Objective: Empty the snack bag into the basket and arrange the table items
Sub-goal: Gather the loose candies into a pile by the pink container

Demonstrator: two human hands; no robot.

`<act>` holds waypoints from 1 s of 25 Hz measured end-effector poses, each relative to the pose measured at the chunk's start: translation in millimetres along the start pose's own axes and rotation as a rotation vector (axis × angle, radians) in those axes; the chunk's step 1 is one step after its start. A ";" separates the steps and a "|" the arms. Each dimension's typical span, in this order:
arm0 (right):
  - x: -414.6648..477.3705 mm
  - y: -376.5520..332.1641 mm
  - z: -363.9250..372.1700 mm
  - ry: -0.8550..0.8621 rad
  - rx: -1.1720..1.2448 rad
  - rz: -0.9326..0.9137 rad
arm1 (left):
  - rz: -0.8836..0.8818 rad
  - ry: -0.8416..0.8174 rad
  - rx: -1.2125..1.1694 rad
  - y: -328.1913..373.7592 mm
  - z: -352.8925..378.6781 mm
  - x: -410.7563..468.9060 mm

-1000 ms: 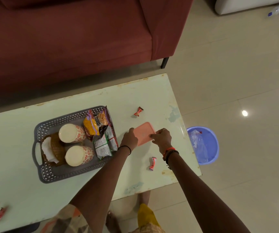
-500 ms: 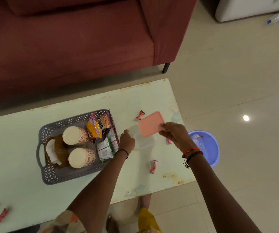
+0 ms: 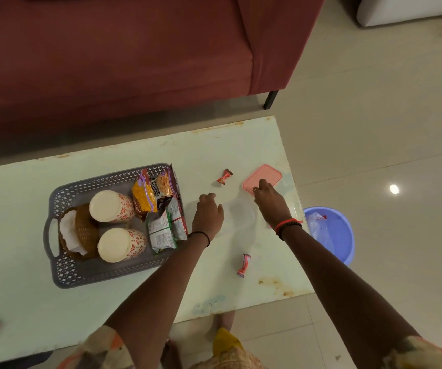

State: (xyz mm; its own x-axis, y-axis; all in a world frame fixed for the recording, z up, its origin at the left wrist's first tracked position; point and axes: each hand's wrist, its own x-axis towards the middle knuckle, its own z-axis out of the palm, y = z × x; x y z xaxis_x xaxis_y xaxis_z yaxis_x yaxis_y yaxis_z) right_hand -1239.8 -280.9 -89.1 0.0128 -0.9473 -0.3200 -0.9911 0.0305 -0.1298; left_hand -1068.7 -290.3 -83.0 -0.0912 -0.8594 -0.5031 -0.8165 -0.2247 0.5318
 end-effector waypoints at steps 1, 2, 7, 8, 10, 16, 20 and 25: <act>0.5 0.1 2.2 -0.024 0.008 -0.002 | 0.008 0.007 -0.003 -0.9 1.0 -0.6; 0.6 0.0 2.8 -0.034 0.027 0.004 | 0.014 0.016 -0.012 -1.4 1.3 -2.4; -2.3 -16.9 -24.7 0.052 0.328 0.190 | 0.017 0.130 -0.206 1.2 -13.8 -22.3; -4.3 -26.6 -33.1 0.079 0.390 0.202 | 0.010 0.170 -0.272 1.6 -21.3 -28.2; -9.6 -52.4 -48.5 0.131 0.515 0.195 | -0.015 0.239 -0.418 1.5 -40.0 -40.8; -33.3 -172.3 -70.9 0.063 0.650 0.043 | -0.130 0.514 -0.690 -50.9 -104.7 -94.9; -54.2 -265.5 -61.5 0.015 0.642 -0.078 | -0.227 0.663 -0.856 -138.9 -147.2 -142.0; -86.7 -376.5 -34.9 -0.070 0.607 -0.238 | -0.416 0.871 -0.923 -271.9 -187.1 -203.8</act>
State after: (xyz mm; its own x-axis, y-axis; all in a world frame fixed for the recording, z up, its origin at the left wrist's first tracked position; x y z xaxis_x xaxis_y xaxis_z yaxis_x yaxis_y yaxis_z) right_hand -872.4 -221.3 20.3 0.2518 -0.9279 -0.2750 -0.7092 0.0164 -0.7048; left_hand -721.5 -140.0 2.4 0.7423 -0.5847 -0.3272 0.0192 -0.4695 0.8827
